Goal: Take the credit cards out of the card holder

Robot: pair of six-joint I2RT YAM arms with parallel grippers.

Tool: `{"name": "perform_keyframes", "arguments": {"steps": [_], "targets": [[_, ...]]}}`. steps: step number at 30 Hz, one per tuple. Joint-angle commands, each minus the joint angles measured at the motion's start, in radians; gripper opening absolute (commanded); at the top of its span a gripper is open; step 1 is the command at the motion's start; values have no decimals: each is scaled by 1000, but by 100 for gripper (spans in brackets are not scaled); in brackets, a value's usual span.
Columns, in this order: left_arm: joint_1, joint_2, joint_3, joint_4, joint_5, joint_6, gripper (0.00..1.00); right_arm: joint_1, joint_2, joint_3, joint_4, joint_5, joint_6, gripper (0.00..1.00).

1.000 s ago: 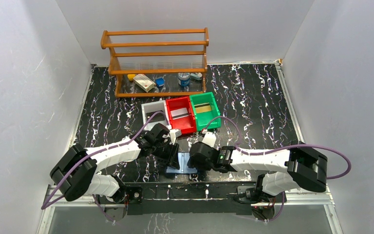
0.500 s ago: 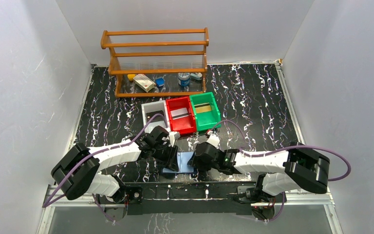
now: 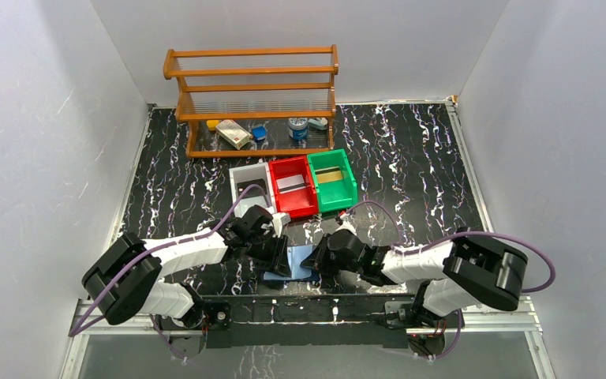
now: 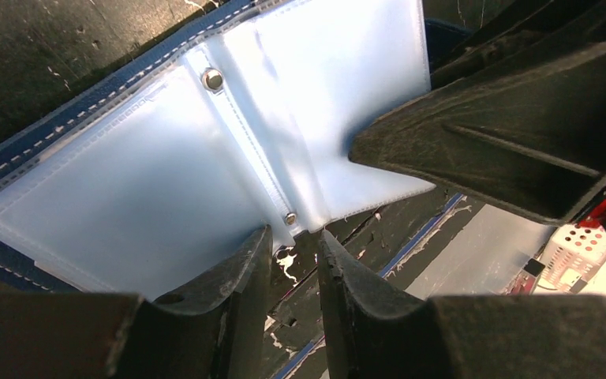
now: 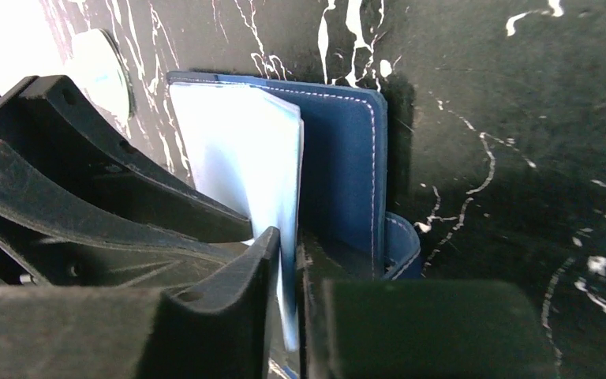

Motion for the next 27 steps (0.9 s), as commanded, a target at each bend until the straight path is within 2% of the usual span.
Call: {"name": "perform_keyframes", "arguments": {"steps": [1,3,5,8,11,14,20,27], "targets": [[-5,-19,-23,-20,-63,2,27,-13,42,-1,142,-51,13,15],[-6,-49,-13,-33,-79,-4,31,-14,35,6,100,-34,11,7],[-6,-91,12,-80,-136,-1,39,-14,9,16,30,-6,3,0],[-4,-156,56,-175,-271,7,53,-14,-47,42,-83,37,-30,0],[-4,-199,77,-239,-394,6,58,-14,-79,114,-232,75,-87,0],[-4,-196,70,-256,-432,-8,59,-12,-46,209,-378,100,-134,0],[-3,-123,63,-232,-374,-17,58,9,112,396,-730,201,-149,0],[-5,-126,57,-211,-352,-7,55,37,227,542,-959,298,-138,2]]}}
